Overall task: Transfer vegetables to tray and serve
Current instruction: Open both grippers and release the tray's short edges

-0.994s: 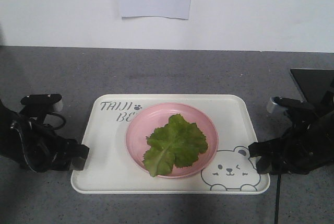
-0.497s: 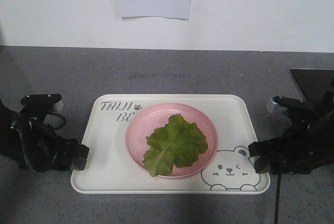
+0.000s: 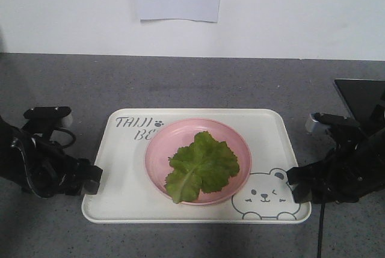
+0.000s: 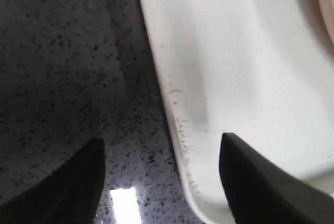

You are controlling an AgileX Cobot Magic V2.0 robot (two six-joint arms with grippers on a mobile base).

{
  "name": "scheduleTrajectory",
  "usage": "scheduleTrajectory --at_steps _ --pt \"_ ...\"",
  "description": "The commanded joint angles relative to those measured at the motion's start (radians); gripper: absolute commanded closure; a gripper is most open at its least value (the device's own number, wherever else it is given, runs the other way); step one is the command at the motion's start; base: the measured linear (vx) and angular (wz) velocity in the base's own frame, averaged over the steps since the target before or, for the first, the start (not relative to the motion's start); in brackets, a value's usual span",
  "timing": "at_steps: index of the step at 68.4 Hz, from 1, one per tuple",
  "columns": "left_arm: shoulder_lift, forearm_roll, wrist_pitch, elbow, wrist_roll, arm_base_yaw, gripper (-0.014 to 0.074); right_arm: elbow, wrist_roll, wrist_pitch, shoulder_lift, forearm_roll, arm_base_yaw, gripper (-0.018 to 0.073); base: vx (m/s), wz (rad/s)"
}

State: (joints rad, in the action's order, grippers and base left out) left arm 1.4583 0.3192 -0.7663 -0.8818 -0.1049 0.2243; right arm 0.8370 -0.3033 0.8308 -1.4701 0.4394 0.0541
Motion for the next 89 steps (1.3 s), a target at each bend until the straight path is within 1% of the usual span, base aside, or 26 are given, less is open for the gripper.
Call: scheduleTrajectory --at_steps 1,9,17,26,34,42,51,59,65,74,77,89 --pt "-0.070 0.015 0.028 -0.031 -0.014 0.002 0.0132 0.025 -0.039 0.014 0.064 0.016 -0.002 0.0263 0.00 0.00" --pt "-0.132 -0.002 0.027 -0.030 -0.014 0.002 0.0132 0.025 -0.043 0.017 0.139 0.015 -0.002 0.0263 0.00 0.00" --pt "-0.205 -0.037 -0.008 -0.030 -0.014 0.002 0.0132 0.025 -0.043 0.035 0.225 0.015 -0.002 0.0267 0.00 0.00" --pt "-0.298 -0.067 -0.049 -0.016 -0.014 0.002 0.0132 0.025 -0.042 0.062 0.350 0.000 -0.002 0.0296 0.00 0.00" --pt "-0.395 -0.067 -0.026 0.034 -0.014 0.002 0.0144 0.025 -0.042 0.076 0.447 -0.013 -0.002 0.0337 0.00 0.00" --pt "-0.491 -0.067 0.027 0.107 -0.014 0.002 0.0178 0.025 -0.042 0.090 0.541 -0.013 -0.002 0.0374 0.00 0.00" --pt "-0.602 -0.068 0.105 0.188 -0.014 0.002 0.0247 0.009 -0.042 0.093 0.632 -0.014 -0.002 0.0412 0.00 0.00" --pt "-0.668 -0.070 0.159 0.231 -0.014 0.002 0.0339 -0.073 -0.042 0.061 0.721 -0.014 -0.002 0.0448 0.00 0.00" --pt "-0.698 -0.090 0.166 0.243 -0.015 0.002 0.0427 -0.137 -0.047 0.020 0.781 -0.016 -0.002 0.0482 0.00 0.00" --pt "-0.707 -0.123 0.166 0.243 -0.015 0.002 0.0554 -0.193 -0.059 -0.008 0.843 -0.016 -0.002 0.0569 0.00 0.00" --pt "-0.707 -0.123 0.169 0.243 -0.015 0.002 0.0597 -0.196 -0.059 -0.010 0.855 -0.016 -0.002 0.0573 0.00 0.00" --pt "-0.707 -0.121 0.163 0.243 -0.022 0.002 0.0603 -0.196 -0.057 -0.002 0.863 -0.010 -0.002 0.0569 0.00 0.00"
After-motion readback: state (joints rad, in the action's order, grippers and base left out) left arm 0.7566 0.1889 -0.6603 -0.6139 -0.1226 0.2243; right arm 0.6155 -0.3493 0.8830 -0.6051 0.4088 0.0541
